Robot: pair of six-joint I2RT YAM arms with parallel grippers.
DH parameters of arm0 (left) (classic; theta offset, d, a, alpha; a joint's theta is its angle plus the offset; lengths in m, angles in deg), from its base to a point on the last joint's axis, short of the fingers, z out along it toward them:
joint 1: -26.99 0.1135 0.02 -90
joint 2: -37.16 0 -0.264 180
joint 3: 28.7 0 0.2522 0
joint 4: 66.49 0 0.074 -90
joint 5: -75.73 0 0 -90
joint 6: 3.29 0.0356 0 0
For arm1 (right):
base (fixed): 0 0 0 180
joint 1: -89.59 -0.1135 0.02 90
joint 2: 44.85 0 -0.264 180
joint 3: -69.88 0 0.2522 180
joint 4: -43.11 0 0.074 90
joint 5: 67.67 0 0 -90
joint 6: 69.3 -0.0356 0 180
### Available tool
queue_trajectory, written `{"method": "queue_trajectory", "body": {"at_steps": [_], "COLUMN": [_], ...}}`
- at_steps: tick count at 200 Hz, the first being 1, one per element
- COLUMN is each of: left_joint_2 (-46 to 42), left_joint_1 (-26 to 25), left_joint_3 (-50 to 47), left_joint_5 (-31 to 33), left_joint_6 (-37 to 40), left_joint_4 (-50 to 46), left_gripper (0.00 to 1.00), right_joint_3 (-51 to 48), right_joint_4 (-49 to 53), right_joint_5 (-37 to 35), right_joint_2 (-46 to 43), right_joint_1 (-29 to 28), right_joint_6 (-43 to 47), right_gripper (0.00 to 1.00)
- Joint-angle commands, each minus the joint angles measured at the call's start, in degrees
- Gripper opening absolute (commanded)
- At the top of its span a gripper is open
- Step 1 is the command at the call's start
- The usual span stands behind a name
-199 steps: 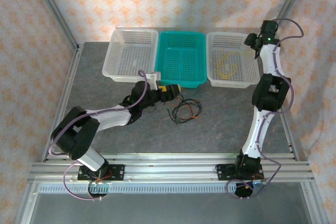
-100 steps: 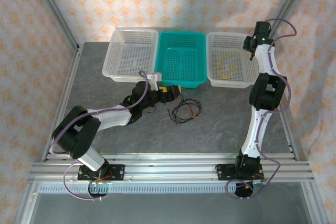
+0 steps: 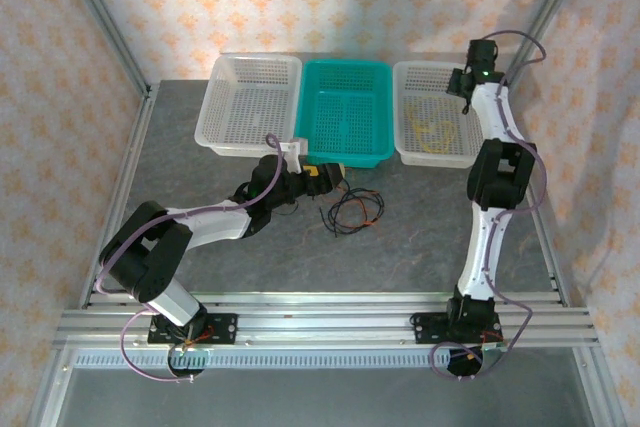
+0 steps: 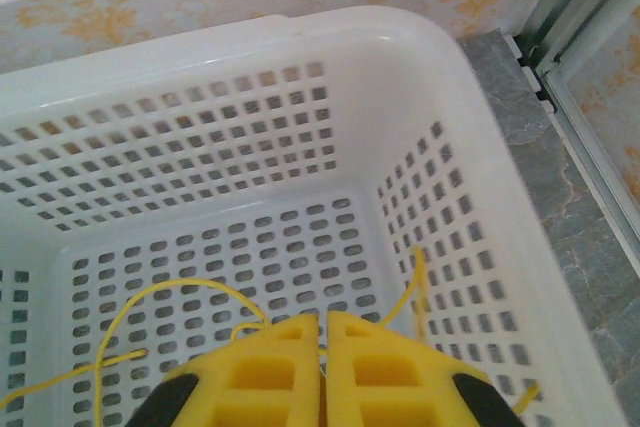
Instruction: Untangle the cables
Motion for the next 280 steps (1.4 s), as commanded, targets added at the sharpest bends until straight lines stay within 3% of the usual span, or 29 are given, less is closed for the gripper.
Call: {"method": "queue_trajectory", "body": {"at_steps": [1, 21, 40, 82, 136, 225, 244, 280], "left_joint_2": [0.03, -0.5, -0.91, -0.47, -1.92, -2.1, -2.88, -6.29], "left_joint_1": [0.34, 0.34, 0.34, 0.34, 0.34, 0.34, 0.34, 0.19], "left_joint_3": [0.47, 0.43, 0.5, 1.15, 0.47, 0.03, 0.19, 3.01], "left_joint_5": [-0.98, -0.63, -0.23, -0.73, 0.25, 0.43, 1.17, 8.26], "left_joint_6": [-0.03, 0.67, 1.2, 1.3, 1.82, 1.65, 2.1, 5.69], "left_joint_4": [1.61, 0.53, -0.31, -0.73, -2.0, -1.91, -3.03, -12.86], "left_gripper": [0.96, 0.96, 0.96, 0.96, 0.96, 0.96, 0.96, 0.99], "right_joint_3": [1.42, 0.93, -2.09, -4.36, -9.08, -16.48, -14.22, -10.67], "right_joint_4": [-0.31, -0.77, -3.98, -5.9, -8.9, -11.4, -10.28, -8.31], "right_joint_5": [-9.39, -17.75, -21.42, -20.85, -25.12, -22.53, -23.05, -22.95], "right_joint_2": [0.34, -0.27, -2.44, -2.65, -0.17, -0.01, -0.26, -4.19], "right_joint_1": [-2.36, -3.7, -4.58, -7.68, -12.99, -14.14, -14.11, -13.67], "right_joint_6": [2.18, 2.36, 4.09, 7.97, 10.19, 7.84, 7.41, 6.53], "right_gripper": [0.05, 0.03, 0.02, 0.02, 0.02, 0.03, 0.11, 0.45]}}
